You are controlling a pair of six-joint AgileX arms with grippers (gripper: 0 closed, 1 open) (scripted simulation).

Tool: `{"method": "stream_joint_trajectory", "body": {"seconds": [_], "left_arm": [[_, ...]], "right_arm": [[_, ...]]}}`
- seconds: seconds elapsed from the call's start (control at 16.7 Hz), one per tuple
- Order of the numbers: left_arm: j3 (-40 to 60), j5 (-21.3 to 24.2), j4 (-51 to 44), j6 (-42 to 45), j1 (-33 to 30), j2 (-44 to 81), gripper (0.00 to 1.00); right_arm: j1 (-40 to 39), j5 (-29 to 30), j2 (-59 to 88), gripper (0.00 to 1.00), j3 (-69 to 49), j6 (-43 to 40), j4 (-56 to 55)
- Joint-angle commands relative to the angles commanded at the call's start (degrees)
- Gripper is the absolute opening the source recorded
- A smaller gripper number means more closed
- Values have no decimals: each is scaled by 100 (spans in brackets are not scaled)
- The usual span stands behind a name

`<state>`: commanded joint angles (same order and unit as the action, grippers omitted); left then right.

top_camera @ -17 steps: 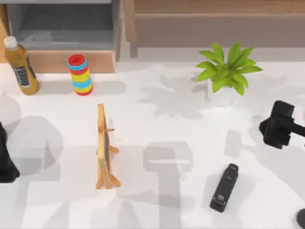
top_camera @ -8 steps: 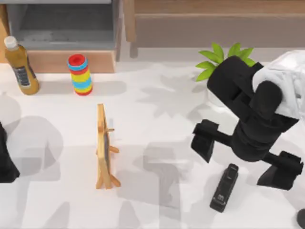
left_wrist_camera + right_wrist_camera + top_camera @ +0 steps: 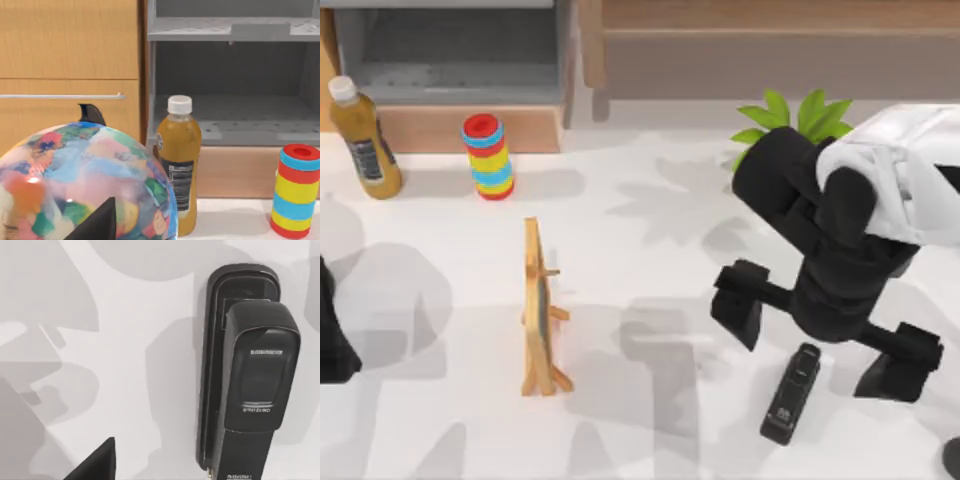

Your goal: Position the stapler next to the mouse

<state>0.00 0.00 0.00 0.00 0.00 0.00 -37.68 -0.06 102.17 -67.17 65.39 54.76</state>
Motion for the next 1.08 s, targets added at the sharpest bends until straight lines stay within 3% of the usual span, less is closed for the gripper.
{"method": "stream_joint_trajectory", "body": {"seconds": [0.42, 0.72, 1.08], "left_arm": [[0, 0, 0, 0, 0, 0, 100], [0, 0, 0, 0, 0, 0, 100], [0, 0, 0, 0, 0, 0, 100]], "right_arm": [[-33, 4, 452, 100, 523, 17, -992], [-37, 4, 520, 100, 597, 23, -1105], [-37, 4, 520, 55, 597, 23, -1105]]}}
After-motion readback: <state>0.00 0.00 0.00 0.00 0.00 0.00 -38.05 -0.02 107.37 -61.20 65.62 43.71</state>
